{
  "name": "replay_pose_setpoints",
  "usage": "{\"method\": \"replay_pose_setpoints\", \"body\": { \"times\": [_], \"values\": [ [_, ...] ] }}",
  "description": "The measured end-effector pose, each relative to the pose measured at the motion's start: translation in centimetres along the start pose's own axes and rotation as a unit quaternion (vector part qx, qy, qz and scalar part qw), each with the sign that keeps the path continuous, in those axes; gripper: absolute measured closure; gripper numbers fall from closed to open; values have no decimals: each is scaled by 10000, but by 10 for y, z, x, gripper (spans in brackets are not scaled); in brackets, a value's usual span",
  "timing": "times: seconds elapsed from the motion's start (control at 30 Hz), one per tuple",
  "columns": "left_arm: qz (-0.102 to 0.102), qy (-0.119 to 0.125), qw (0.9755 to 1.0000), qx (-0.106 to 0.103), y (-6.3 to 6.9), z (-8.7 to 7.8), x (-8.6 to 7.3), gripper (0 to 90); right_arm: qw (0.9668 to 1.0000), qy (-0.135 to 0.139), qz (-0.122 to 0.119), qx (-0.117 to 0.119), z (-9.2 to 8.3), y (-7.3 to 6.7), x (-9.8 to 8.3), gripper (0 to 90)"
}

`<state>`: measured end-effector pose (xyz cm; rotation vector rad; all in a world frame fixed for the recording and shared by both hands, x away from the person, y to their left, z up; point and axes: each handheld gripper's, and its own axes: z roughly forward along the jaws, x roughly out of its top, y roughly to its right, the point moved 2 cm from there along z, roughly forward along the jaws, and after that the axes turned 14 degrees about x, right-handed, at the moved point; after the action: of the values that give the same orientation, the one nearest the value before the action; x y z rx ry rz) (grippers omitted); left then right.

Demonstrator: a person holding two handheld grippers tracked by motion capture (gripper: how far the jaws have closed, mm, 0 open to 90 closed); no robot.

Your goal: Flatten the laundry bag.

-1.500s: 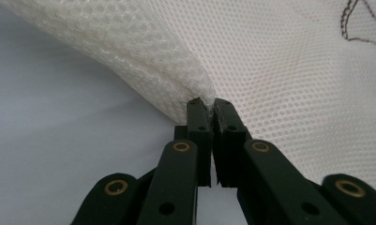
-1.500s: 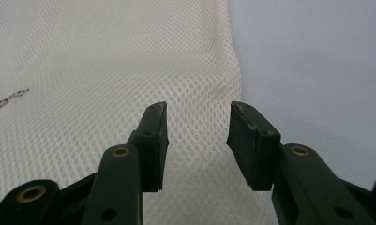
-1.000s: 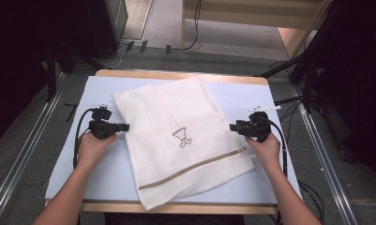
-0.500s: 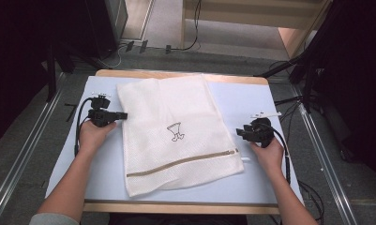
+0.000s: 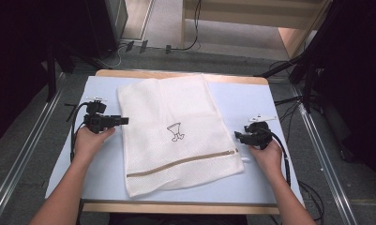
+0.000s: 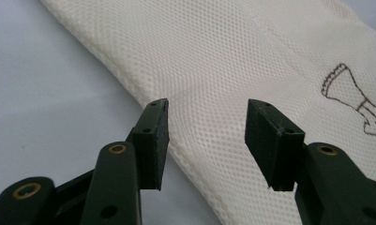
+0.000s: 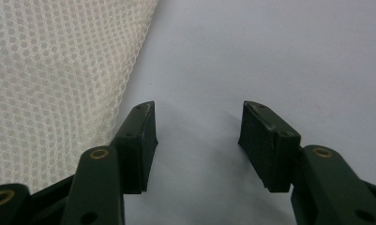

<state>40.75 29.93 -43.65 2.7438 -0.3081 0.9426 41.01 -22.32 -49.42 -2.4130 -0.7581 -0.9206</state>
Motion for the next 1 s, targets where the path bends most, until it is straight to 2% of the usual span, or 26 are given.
{"method": "replay_pose_setpoints", "body": {
  "times": [0.03,0.2,0.27,0.37,0.4,0.47,0.53,0.57,0.73,0.83,0.87,1.0],
  "values": [
    [89,16,9999,50,5,-4,-3,489,10000,65,27,-28,0,-1,-1,469],
    [179,-29,9998,19,14,-11,-12,482,10000,96,-2,-16,0,-1,-2,463],
    [224,-43,9997,38,20,-16,-20,483,10000,47,14,-12,2,-3,-1,417],
    [276,-90,9996,13,23,-19,-24,484,10000,7,73,-21,2,-3,1,422],
    [272,-103,9996,14,24,-20,-26,484,9999,-53,109,-87,1,-4,3,469],
    [276,-130,9995,-12,27,-23,-31,483,9999,-77,79,-98,0,-5,3,492],
    [287,-145,9995,-1,28,-25,-35,483,10000,-45,20,-48,-2,-8,5,521],
    [238,-152,9996,-2,29,-26,-38,482,10000,58,15,54,-6,-13,8,566],
    [183,-297,9994,31,30,-24,-45,480,9992,336,32,198,-14,-24,15,594],
    [322,-394,9985,199,33,-18,-49,474,9988,379,55,290,-15,-28,16,601],
    [382,-463,9979,223,33,-15,-50,450,9987,361,28,356,-14,-33,17,605],
    [314,-591,9975,232,34,-7,-52,451,9984,355,-14,433,-11,-38,19,602]
  ]
}}
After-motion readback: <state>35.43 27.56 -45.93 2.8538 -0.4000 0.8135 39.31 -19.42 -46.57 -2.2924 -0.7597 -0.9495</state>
